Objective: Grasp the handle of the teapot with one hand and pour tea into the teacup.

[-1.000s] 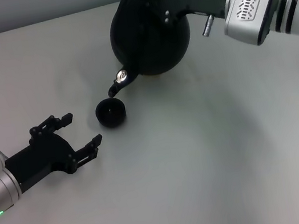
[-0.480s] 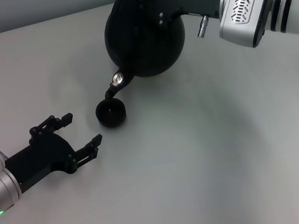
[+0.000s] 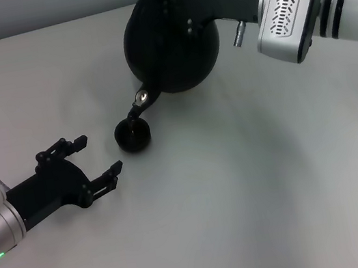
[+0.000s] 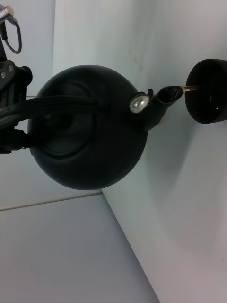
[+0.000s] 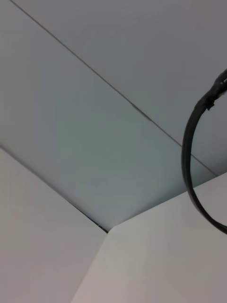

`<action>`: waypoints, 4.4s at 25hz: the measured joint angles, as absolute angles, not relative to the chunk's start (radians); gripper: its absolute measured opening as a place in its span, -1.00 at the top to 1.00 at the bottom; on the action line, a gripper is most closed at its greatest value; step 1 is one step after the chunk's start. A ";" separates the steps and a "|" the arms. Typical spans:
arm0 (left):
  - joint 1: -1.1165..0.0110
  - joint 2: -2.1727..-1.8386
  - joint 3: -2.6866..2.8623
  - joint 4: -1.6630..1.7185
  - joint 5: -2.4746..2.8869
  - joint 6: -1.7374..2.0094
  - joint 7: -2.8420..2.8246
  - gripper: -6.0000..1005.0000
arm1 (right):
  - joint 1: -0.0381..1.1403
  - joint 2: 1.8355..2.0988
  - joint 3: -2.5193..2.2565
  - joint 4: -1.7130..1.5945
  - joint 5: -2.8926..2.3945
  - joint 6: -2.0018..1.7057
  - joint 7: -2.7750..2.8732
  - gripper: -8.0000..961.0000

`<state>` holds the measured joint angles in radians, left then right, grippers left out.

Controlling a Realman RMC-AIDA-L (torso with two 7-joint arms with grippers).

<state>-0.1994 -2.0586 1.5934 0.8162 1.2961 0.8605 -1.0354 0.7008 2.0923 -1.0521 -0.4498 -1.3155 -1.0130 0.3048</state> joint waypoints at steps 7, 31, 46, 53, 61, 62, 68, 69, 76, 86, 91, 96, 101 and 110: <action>-0.199 -2.059 1.595 0.816 1.296 0.860 -1.035 -0.59 | 0.702 2.092 -1.056 -0.450 -1.314 -1.007 0.292 0.81; -0.195 -2.056 1.592 0.817 1.296 0.861 -1.035 -0.59 | 0.649 2.085 -0.930 -0.449 -1.235 -1.000 0.742 0.80; -0.194 -2.057 1.596 0.819 1.296 0.862 -1.032 -0.58 | 0.522 2.081 -0.842 -0.341 -1.056 -1.013 0.796 0.79; -0.195 -2.059 1.596 0.819 1.296 0.862 -1.029 -0.59 | 0.522 2.080 -0.814 -0.292 -1.055 -0.980 0.753 0.78; -0.197 -2.060 1.597 0.818 1.296 0.862 -1.027 -0.59 | 0.530 2.080 -0.781 -0.240 -1.054 -0.974 0.690 0.78; -0.198 -2.060 1.598 0.817 1.296 0.862 -1.029 -0.59 | 0.531 2.080 -0.781 -0.237 -1.054 -0.973 0.684 0.78; -0.201 -2.060 1.600 0.815 1.296 0.862 -1.026 -0.59 | 0.531 2.081 -0.781 -0.233 -1.054 -0.948 0.665 0.78; -0.201 -2.060 1.601 0.815 1.296 0.862 -1.026 -0.59 | 0.531 2.081 -0.780 -0.233 -1.054 -0.946 0.664 0.78; -0.201 -2.059 1.600 0.816 1.296 0.862 -1.029 -0.59 | 0.526 2.084 -0.790 -0.215 -1.054 -0.948 0.629 0.77; -0.201 -2.058 1.602 0.819 1.296 0.862 -1.035 -0.59 | 0.451 2.088 -0.786 -0.207 -1.056 -1.100 0.590 0.27; -0.200 -2.057 1.602 0.819 1.296 0.862 -1.035 -0.59 | 0.395 2.086 -0.785 -0.207 -1.056 -1.200 0.589 -0.07; -0.196 -2.057 1.601 0.825 1.296 0.862 -1.035 -0.59 | 0.325 2.081 -0.798 -0.209 -1.091 -1.404 0.599 -0.47; -0.190 -2.057 1.601 0.833 1.296 0.867 -1.035 -0.59 | 0.310 2.079 -0.808 -0.249 -1.333 -1.523 0.602 -0.71; -0.187 -2.059 1.600 0.835 1.340 0.868 -1.066 -0.59 | 0.448 2.085 -0.834 -0.238 -1.576 -1.343 0.661 -0.71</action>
